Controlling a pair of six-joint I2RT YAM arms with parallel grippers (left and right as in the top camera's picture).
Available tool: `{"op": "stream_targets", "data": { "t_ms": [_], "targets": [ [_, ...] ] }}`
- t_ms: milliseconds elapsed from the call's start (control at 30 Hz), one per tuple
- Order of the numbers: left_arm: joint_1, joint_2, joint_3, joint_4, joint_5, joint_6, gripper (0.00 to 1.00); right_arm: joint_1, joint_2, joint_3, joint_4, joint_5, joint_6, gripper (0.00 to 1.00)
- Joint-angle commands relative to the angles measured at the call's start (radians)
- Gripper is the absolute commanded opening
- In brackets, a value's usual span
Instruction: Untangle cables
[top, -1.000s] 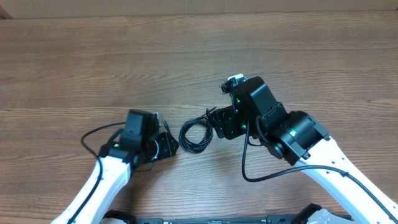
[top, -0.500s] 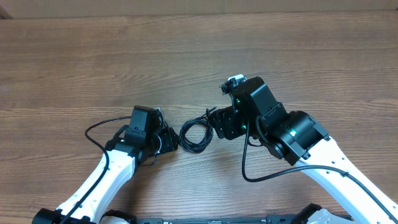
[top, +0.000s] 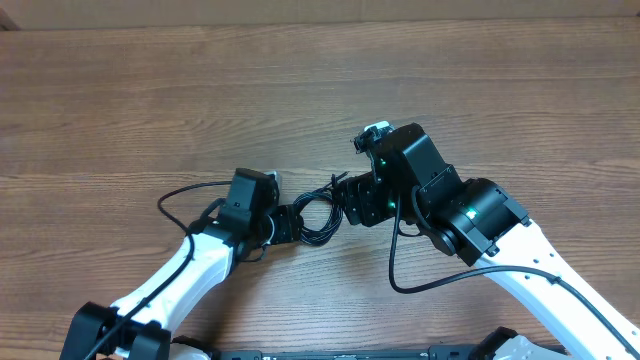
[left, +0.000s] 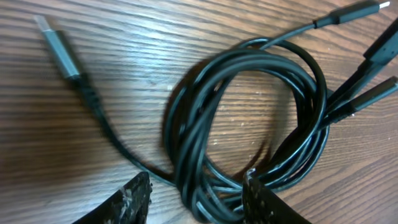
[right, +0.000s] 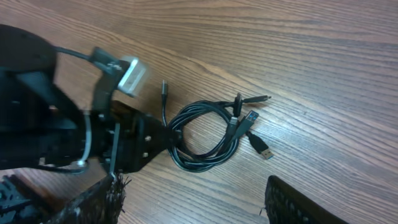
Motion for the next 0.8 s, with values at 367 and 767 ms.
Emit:
{"op": "stream_targets", "data": {
  "t_ms": [367,767],
  "targets": [
    [-0.053,0.106,0.012,0.053,-0.016,0.000,0.24,-0.002,0.002,0.028,0.002,-0.017,0.000,0.70],
    [-0.053,0.105,0.020,0.048,-0.003,-0.026,0.04,-0.002,0.002,0.028,-0.003,-0.042,-0.005,0.70]
  ]
}}
